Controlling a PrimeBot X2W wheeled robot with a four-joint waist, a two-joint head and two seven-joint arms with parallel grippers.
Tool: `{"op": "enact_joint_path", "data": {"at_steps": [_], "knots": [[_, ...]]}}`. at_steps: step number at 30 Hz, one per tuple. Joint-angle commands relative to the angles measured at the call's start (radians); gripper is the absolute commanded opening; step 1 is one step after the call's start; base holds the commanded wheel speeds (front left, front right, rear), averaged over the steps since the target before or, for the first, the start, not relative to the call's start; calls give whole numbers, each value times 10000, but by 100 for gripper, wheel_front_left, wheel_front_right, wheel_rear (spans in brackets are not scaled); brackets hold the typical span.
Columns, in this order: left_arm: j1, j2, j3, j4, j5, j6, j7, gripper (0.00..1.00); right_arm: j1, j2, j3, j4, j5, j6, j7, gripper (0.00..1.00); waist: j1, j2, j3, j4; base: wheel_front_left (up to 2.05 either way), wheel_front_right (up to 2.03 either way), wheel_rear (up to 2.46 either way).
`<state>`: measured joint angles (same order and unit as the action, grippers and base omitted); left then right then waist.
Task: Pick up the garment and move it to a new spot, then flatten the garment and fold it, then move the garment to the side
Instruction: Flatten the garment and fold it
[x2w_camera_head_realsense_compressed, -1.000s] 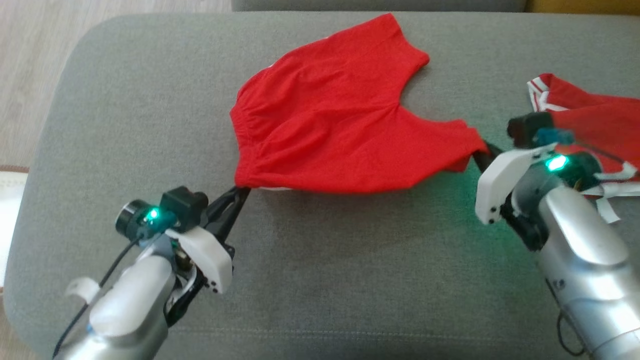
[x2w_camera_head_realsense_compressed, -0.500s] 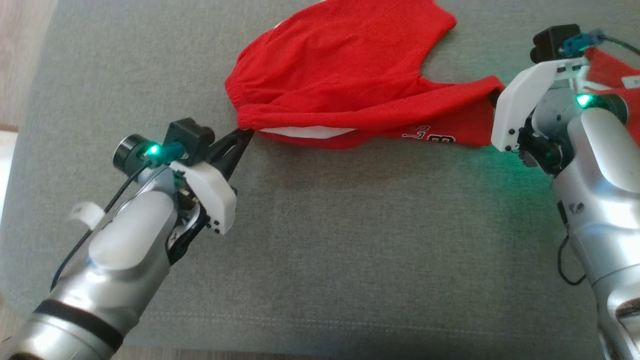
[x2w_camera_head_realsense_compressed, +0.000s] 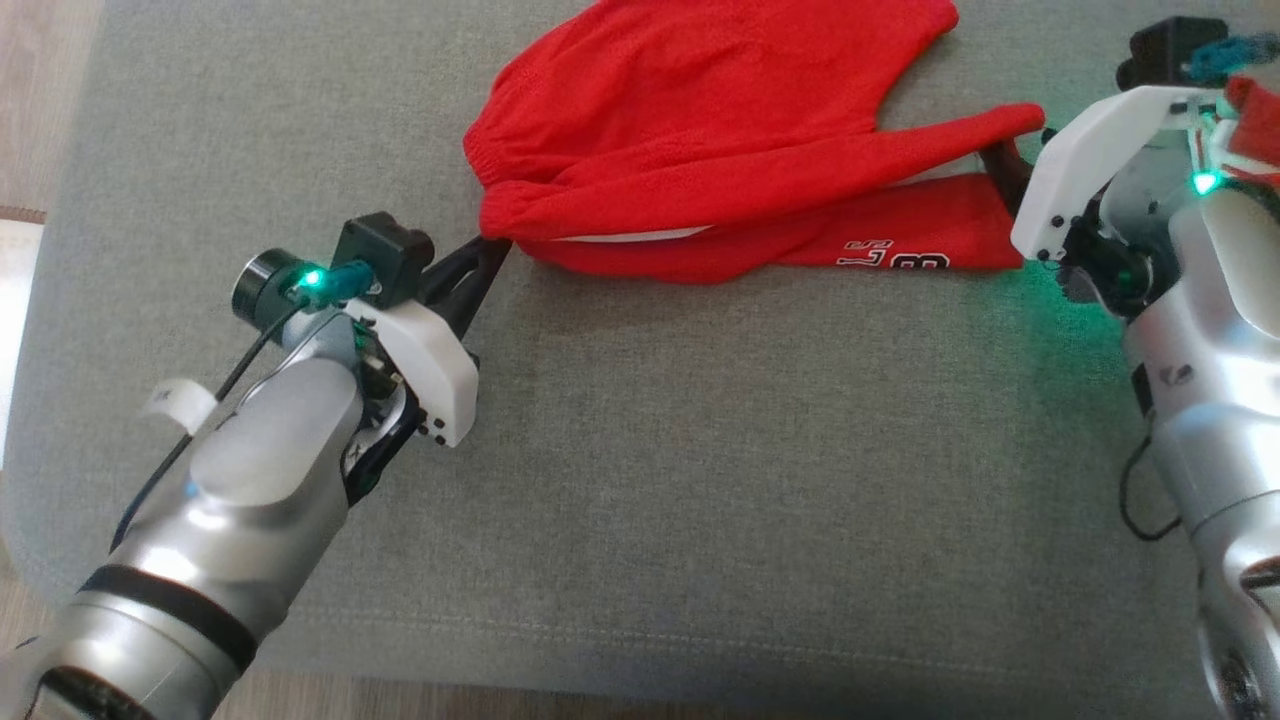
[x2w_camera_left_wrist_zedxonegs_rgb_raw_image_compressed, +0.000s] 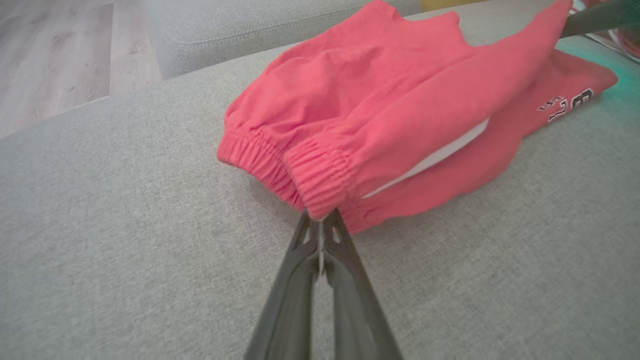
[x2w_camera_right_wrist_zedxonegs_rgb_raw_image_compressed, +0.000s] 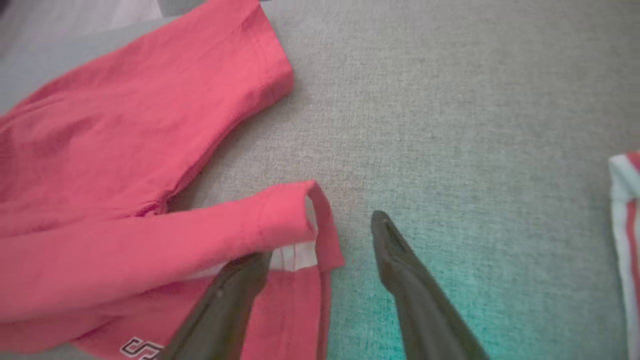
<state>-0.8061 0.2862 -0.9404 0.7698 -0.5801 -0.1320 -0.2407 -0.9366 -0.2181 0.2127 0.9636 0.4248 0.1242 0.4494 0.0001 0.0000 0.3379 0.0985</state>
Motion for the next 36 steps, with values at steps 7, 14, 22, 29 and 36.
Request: {"op": "enact_joint_path", "data": {"at_steps": [7,14,22,29,36], "knots": [[-402,243,286,146,-100,14,-199,100,-349,274,-127,160,16,65,-1264,100,-1,0,-275,-206,0,0,0],[8,283,1035,-256,-53,166,-207,100,75,480,-311,255,-57,65,-2901,100,-1,0,-758,-473,0,0,0],[987,430,2580,-1601,-32,754,-209,100,1095,477,-64,-959,309,65,-4464,100,-1,0,-1367,-825,0,0,0],[2771,225,4935,-4035,275,1483,-209,100,3151,439,-400,-3223,341,65,-5864,100,-1,0,-1910,-1123,0,0,0],[4507,-684,6683,-6021,869,1660,-210,100,5478,1158,-1310,-5482,-551,65,-6403,100,-1,0,-2045,-1252,0,0,0]]}}
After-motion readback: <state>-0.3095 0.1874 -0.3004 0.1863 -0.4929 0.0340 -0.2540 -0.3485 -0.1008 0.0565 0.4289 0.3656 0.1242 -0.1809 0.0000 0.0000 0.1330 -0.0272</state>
